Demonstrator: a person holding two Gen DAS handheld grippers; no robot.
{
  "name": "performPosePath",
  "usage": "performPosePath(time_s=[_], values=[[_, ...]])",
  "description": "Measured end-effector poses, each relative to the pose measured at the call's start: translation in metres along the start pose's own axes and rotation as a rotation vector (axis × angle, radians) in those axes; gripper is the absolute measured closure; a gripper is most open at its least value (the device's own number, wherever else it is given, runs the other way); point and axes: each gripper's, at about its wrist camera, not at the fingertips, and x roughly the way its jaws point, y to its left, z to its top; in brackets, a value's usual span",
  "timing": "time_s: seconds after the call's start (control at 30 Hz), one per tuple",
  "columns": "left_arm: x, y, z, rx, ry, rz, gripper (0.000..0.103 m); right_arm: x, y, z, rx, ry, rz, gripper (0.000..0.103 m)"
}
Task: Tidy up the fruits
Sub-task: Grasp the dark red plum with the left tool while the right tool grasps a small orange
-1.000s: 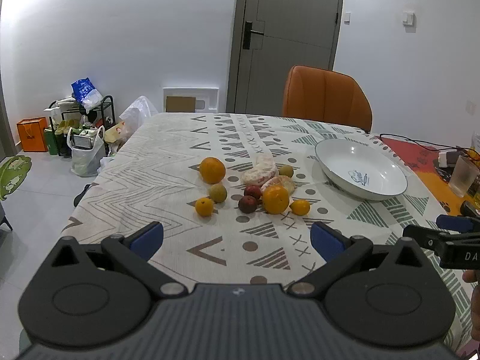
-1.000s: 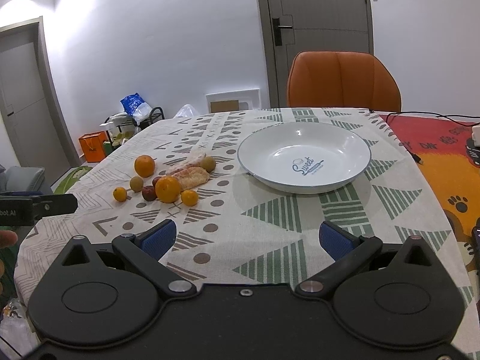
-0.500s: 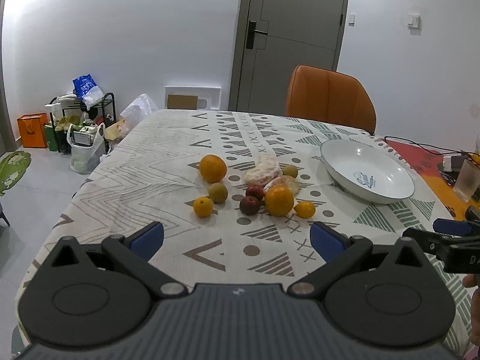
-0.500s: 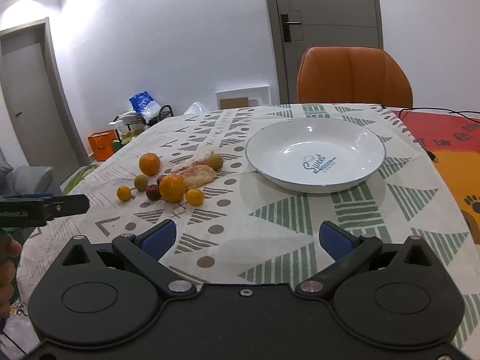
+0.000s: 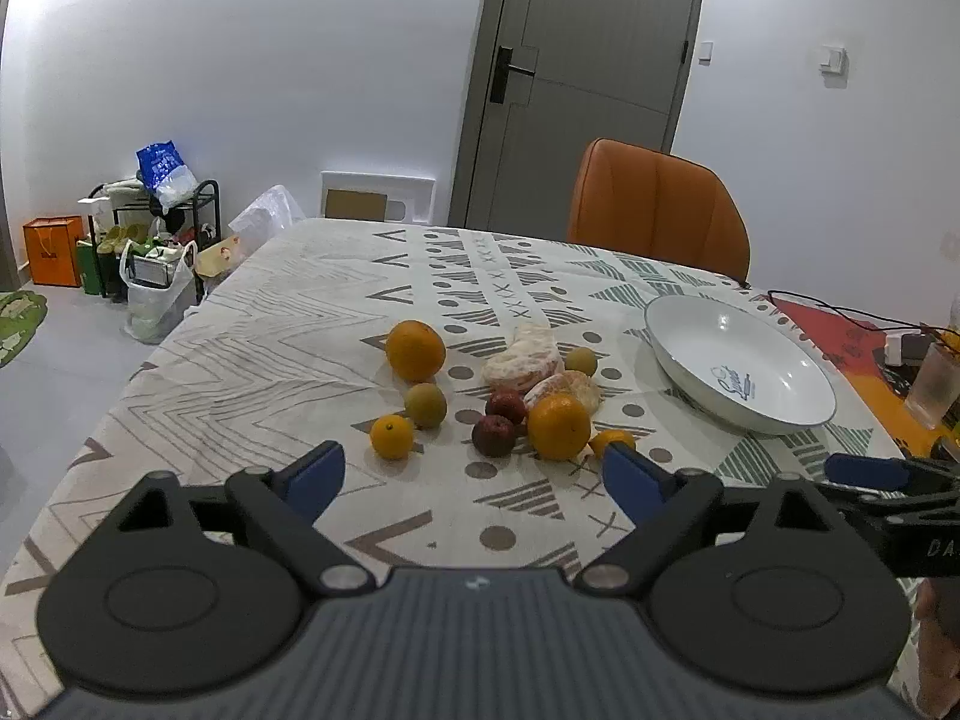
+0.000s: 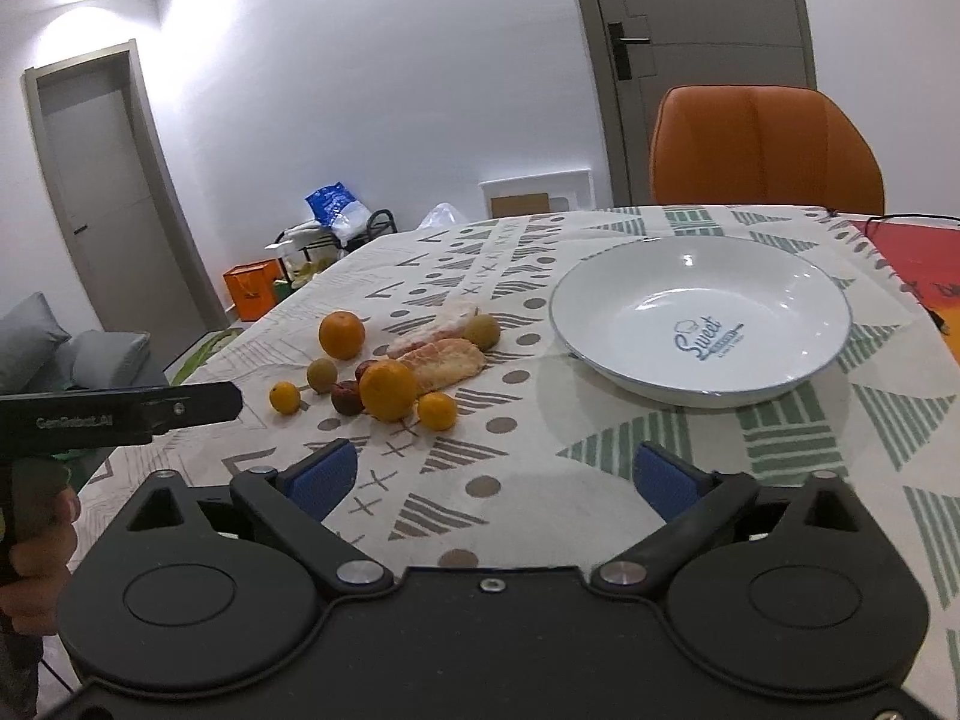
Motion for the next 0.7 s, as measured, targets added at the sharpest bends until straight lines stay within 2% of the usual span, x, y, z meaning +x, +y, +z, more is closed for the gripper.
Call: performPosePath(time_s=[0.1, 0.27, 0.7], values=[[0.005, 0.001, 0.001, 0.000, 0.003, -0.005, 0.018, 0.008, 0.001, 0.002, 0.002, 0.012, 0.021, 0.011], [0.017, 0.007, 0.005, -0.016, 0.019, -0.023, 0.036, 0.021, 0.005, 0.006, -0.004, 0.021, 0.053, 0.019], [0.047, 0.006, 0.009, -0.021, 0.058, -0.058, 0.052, 0.056, 0.005, 0.014, -0.007, 0.068, 0.089, 0.039]])
